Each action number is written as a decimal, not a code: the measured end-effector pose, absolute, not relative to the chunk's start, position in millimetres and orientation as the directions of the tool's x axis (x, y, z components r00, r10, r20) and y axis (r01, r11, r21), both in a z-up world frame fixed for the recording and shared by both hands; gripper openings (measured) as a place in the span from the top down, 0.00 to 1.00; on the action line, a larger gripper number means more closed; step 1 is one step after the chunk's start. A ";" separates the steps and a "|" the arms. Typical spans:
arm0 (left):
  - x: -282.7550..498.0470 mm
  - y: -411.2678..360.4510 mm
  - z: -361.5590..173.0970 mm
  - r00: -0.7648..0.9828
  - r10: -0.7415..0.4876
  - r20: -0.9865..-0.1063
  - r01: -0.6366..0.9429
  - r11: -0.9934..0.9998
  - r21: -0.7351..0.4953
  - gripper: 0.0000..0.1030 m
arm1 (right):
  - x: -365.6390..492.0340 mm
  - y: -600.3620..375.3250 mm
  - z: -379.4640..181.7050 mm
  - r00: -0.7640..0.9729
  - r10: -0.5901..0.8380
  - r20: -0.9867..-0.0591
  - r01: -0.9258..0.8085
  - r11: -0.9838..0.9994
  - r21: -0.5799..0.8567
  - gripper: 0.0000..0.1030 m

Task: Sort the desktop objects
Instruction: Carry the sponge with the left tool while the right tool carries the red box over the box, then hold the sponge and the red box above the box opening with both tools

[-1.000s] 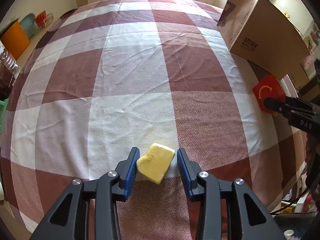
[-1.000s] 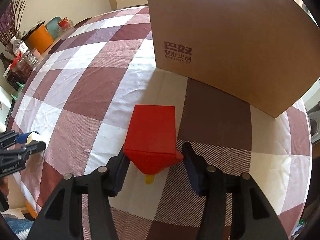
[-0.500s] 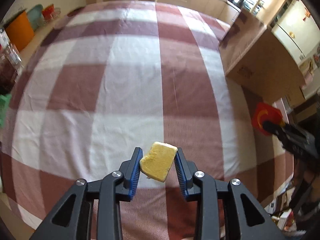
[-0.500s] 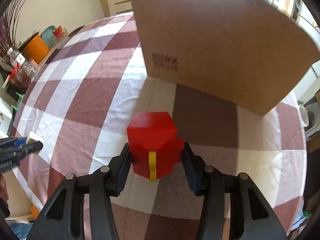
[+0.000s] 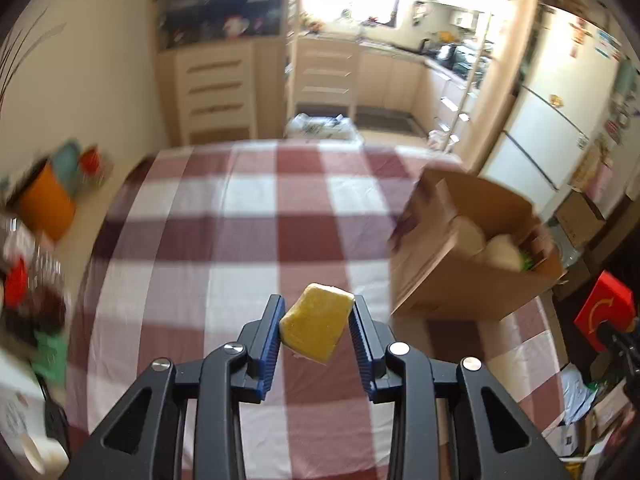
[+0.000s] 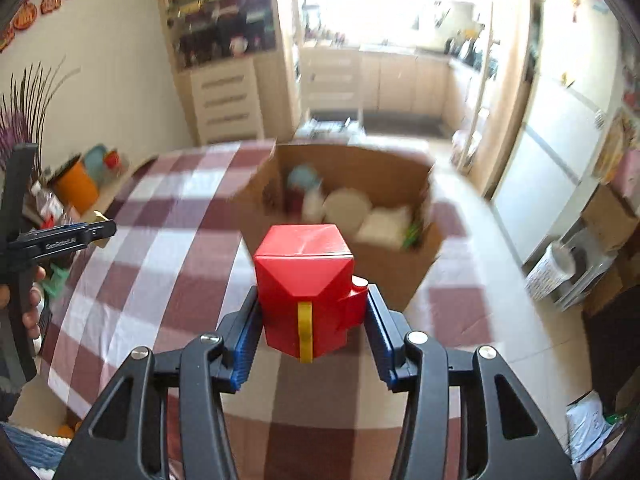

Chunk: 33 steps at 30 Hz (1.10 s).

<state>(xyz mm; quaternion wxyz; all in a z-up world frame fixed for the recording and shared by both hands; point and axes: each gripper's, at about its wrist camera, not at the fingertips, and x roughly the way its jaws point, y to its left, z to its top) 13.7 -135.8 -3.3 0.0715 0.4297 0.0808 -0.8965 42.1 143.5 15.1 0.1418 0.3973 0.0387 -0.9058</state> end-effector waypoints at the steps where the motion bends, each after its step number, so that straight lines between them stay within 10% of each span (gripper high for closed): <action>1: 8.0 -130.2 8.2 -0.635 -0.048 -0.771 0.178 -0.980 -0.085 0.68 | 42.7 146.4 28.7 -0.667 -0.218 -0.712 0.276 -0.961 0.036 0.52; 15: -45.2 -67.5 119.1 -0.758 0.052 -0.650 0.031 -0.993 -0.116 0.68 | 37.9 158.7 146.4 -0.846 -0.198 -0.496 0.211 -0.977 0.031 0.52; 33: -108.9 -17.1 105.7 -0.677 0.029 -0.736 -0.010 -0.999 -0.030 0.68 | -14.2 171.2 136.5 -0.838 -0.223 -0.498 0.206 -0.974 0.089 0.52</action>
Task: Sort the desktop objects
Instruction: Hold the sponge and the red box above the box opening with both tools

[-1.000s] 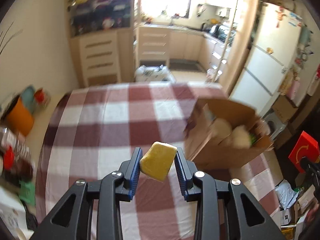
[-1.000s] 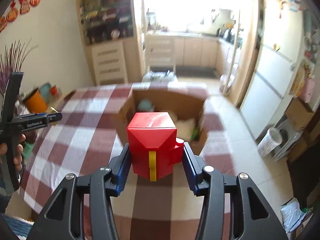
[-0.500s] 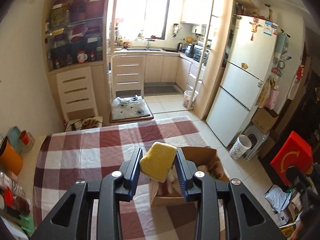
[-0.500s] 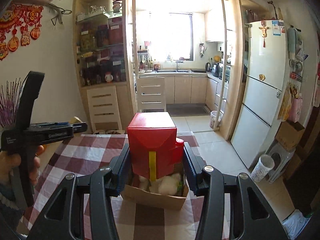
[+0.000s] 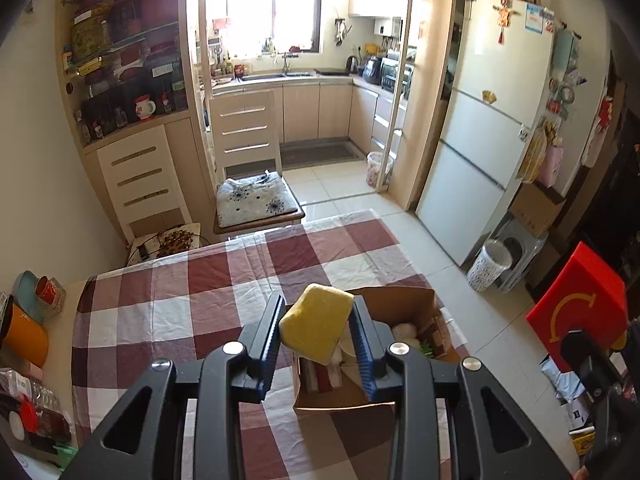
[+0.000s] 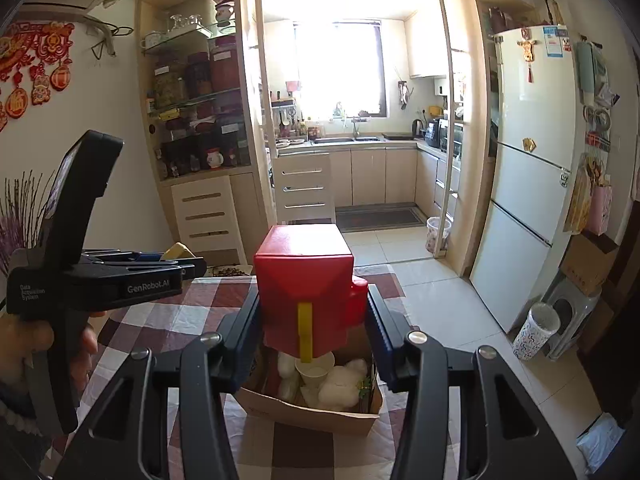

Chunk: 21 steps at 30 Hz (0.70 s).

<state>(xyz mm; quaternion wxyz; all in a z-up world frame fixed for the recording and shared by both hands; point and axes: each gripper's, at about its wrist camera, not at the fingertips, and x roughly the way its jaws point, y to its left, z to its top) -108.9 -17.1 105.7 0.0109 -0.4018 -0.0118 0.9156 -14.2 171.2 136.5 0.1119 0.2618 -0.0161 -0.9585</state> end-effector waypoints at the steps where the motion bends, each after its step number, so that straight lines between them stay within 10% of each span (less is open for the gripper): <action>1: -112.4 -15.6 102.9 -0.670 0.025 -0.742 -0.009 -1.000 -0.025 0.68 | -17.5 172.2 134.7 -0.836 -0.224 -0.501 0.204 -0.974 0.094 0.52; 21: -143.9 -10.9 72.4 -0.572 -0.050 -0.819 0.023 -0.999 0.045 0.68 | -54.0 172.2 102.4 -0.784 -0.250 -0.569 0.213 -0.968 0.132 0.52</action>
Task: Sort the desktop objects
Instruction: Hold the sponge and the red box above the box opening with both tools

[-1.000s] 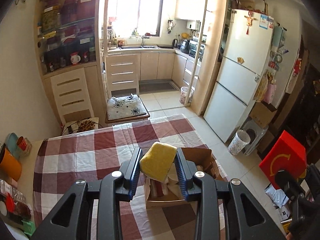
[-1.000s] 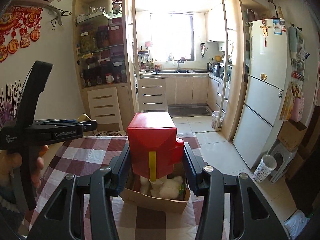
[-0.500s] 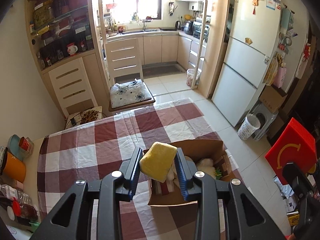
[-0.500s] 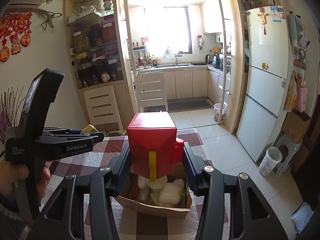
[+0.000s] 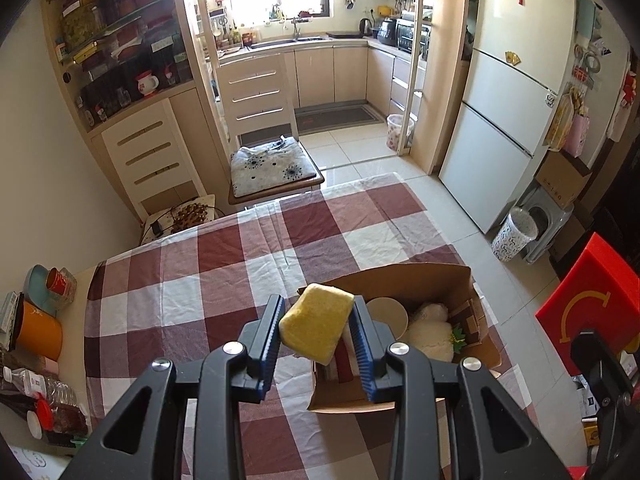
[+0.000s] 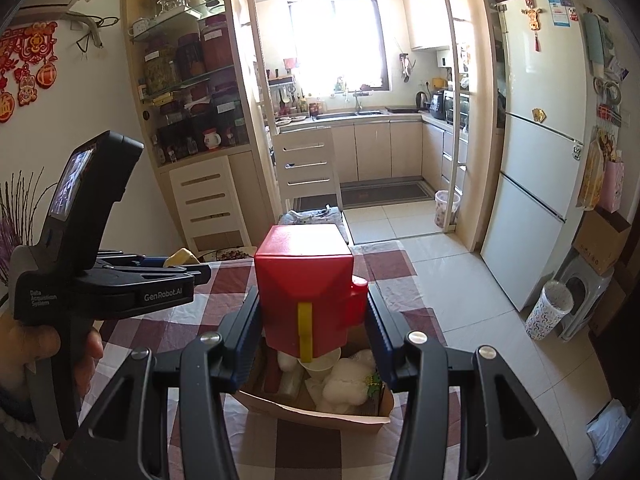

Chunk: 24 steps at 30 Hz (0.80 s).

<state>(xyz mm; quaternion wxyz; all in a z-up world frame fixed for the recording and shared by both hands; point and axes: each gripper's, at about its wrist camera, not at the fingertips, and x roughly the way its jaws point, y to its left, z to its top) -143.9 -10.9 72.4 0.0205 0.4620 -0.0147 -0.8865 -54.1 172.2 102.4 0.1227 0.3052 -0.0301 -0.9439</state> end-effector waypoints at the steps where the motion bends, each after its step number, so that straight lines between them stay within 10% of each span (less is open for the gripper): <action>1: -144.9 -10.4 71.1 -0.569 -0.051 -0.821 0.022 -0.999 0.046 0.68 | -54.3 172.0 101.4 -0.782 -0.251 -0.571 0.213 -0.968 0.132 0.52; 24: -160.8 -10.0 47.1 -0.511 -0.048 -0.858 0.017 -0.999 0.046 0.68 | -66.3 171.9 85.9 -0.759 -0.259 -0.598 0.215 -0.966 0.145 0.52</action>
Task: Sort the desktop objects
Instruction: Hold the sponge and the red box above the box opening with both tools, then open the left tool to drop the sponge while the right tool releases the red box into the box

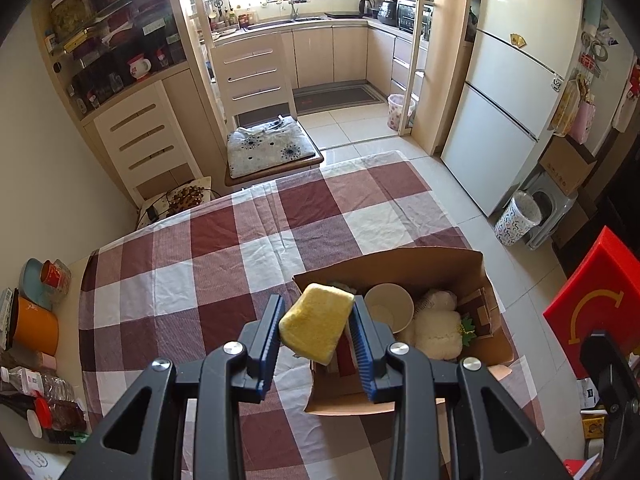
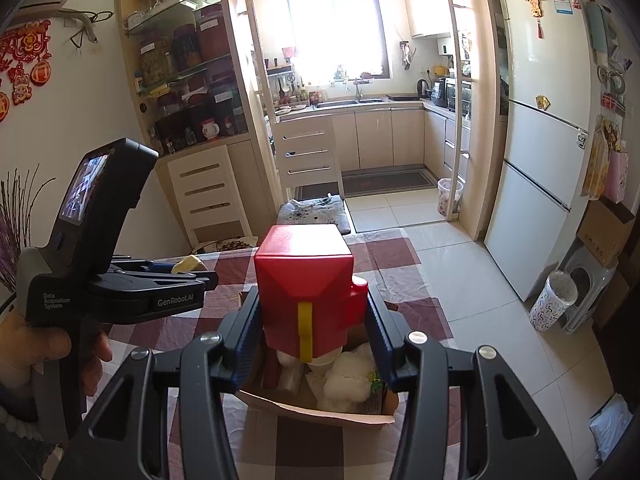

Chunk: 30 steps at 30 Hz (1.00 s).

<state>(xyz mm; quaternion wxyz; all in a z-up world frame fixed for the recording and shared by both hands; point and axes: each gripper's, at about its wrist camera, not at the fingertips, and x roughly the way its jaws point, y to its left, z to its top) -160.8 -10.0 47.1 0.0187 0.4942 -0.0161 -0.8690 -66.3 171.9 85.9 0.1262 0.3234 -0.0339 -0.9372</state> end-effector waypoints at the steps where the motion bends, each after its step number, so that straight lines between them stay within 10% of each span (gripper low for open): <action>1: -160.9 -9.9 46.6 -0.510 -0.048 -0.859 0.016 -0.999 0.047 0.68 | -66.2 171.9 85.7 -0.758 -0.259 -0.598 0.215 -0.966 0.146 0.52; 13: -162.5 -6.8 43.0 -0.502 -0.046 -0.864 0.007 -0.999 0.048 0.67 | -66.6 170.7 82.6 -0.755 -0.262 -0.602 0.217 -0.965 0.148 0.52; 16: -162.7 -4.6 43.8 -0.507 -0.082 -0.858 0.008 -0.996 0.090 0.44 | -64.4 169.4 83.9 -0.767 -0.250 -0.591 0.218 -0.968 0.127 0.51; 18: -160.0 -3.9 47.3 -0.530 -0.108 -0.841 0.016 -0.993 0.117 0.27 | -60.7 169.2 88.5 -0.792 -0.229 -0.565 0.204 -0.973 0.109 0.21; 20: -158.1 -5.4 52.2 -0.547 -0.107 -0.830 0.022 -0.993 0.113 0.27 | -53.8 172.5 96.0 -0.824 -0.225 -0.520 0.187 -0.974 0.125 0.13; 30: -149.9 -11.1 54.0 -0.548 -0.110 -0.829 0.032 -0.993 0.111 0.27 | -51.3 180.2 102.7 -0.835 -0.215 -0.506 0.155 -0.975 0.158 0.12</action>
